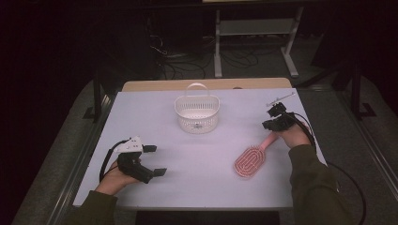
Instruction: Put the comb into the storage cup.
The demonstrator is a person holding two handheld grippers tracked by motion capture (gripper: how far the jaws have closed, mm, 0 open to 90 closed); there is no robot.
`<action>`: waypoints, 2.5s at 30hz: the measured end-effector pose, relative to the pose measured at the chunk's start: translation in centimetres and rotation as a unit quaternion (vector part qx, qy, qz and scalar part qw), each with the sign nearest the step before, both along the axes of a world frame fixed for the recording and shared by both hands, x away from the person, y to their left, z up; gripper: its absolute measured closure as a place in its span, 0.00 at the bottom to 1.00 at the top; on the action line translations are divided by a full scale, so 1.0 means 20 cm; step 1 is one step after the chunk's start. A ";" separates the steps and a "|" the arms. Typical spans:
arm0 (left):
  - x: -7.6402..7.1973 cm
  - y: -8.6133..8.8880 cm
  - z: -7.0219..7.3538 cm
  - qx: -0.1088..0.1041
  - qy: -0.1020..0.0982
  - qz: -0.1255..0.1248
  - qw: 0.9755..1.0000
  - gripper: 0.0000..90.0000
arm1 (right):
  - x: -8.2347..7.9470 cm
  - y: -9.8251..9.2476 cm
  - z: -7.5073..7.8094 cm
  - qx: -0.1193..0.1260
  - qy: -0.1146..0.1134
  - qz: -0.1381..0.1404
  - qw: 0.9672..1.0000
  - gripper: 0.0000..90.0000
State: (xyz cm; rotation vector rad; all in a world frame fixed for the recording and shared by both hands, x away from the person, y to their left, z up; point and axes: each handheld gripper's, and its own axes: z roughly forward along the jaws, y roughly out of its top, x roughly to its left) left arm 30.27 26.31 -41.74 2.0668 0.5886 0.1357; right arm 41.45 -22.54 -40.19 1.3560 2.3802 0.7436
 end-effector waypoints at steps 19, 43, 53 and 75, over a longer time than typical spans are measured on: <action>0.00 -0.01 -0.01 0.002 0.002 -0.003 1.000 0.00 | 0.06 -0.08 -0.07 -0.017 0.022 -0.025 0.999 0.99; 0.00 -0.02 -0.01 0.008 0.003 -0.009 1.000 0.00 | -0.02 -0.18 -0.09 -0.020 0.021 -0.032 0.999 0.99; 0.00 -0.02 -0.02 0.012 0.004 -0.009 1.000 0.00 | -0.06 -0.22 -0.08 -0.018 0.024 -0.031 0.999 0.99; 0.00 -0.04 -0.02 0.014 0.003 -0.010 1.000 0.00 | -0.19 -0.29 -0.11 -0.019 0.039 -0.017 0.999 0.99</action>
